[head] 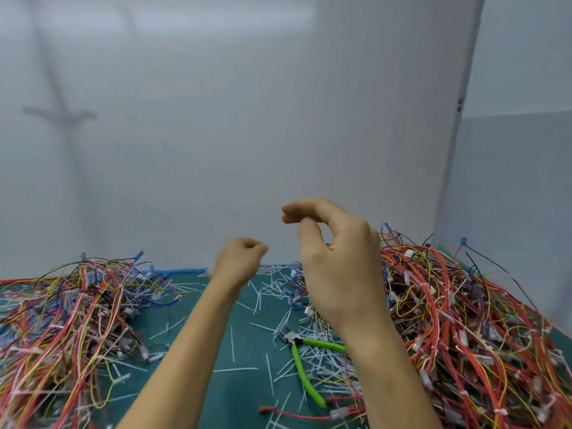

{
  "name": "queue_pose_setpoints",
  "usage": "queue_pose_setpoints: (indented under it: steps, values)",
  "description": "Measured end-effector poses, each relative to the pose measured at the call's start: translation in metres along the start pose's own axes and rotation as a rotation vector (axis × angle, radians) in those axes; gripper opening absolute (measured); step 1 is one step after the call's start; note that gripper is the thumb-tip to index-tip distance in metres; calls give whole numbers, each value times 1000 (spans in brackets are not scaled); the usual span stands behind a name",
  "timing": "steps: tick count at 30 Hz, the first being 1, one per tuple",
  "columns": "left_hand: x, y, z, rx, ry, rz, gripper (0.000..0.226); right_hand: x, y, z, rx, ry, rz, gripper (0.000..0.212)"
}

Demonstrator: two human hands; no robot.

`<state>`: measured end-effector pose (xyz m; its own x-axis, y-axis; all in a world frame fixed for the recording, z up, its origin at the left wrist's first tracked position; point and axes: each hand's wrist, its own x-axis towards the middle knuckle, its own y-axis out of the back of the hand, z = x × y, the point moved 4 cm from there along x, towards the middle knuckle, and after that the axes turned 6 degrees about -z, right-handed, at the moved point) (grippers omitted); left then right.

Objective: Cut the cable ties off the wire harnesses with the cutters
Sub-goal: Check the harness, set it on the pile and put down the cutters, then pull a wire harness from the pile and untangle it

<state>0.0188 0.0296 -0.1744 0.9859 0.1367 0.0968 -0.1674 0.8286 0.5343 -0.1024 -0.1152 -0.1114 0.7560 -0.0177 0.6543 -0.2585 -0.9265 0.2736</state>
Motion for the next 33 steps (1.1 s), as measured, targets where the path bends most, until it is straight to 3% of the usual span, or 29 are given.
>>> queue_pose_setpoints:
  steps: [4,7,12,17,24,28,30,33]
  values:
    - [-1,51,-65,476,284,308,35,-1,-5,1,-26,-13,-15,28]
    - [-14,62,-95,564,373,400,41,-3,-12,0,-56,-23,-58,28]
    - [-27,65,-108,525,383,436,40,-5,-20,0,-102,-8,-113,26]
    - [-26,90,-105,408,257,512,40,-5,-28,5,-134,-12,-181,26]
    - [-20,112,-102,433,224,397,27,-6,-44,13,-173,-42,-232,26]
    - [-28,122,-83,319,131,471,21,-7,-57,25,-208,-120,-286,26]
    - [-32,127,-74,227,67,502,13,-8,-66,31,-161,-166,-306,25]
    - [-36,124,-66,60,33,413,14,-7,-82,40,25,-271,-309,23]
